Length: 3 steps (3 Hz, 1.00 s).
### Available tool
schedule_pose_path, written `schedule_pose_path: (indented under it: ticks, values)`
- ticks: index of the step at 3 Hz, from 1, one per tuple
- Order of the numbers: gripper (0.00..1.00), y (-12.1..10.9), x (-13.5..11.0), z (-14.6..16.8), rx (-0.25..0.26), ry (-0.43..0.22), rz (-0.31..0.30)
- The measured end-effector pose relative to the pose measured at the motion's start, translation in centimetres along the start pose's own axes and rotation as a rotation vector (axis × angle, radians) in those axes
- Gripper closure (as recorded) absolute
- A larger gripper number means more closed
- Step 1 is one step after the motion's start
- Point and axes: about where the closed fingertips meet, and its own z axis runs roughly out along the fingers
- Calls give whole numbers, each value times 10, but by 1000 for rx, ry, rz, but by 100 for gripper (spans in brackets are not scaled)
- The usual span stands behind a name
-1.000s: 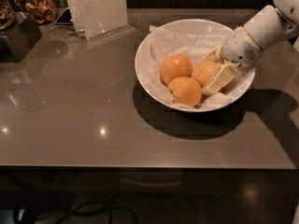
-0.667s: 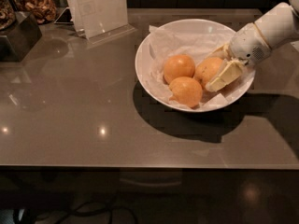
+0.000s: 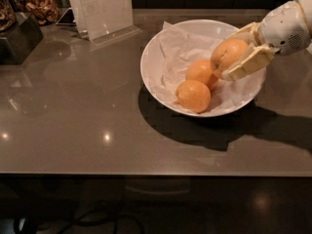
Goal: Pick orange from white bowl
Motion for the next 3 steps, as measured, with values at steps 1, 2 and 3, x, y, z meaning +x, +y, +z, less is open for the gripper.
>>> schedule_pose_path:
  ticks: [1,2,3]
  values:
    - [100,20,-18,-18,44,-64,-5]
    - [100,39,-23,-29,75,-152,12]
    - [100,42,-21,-32,79,-162,21]
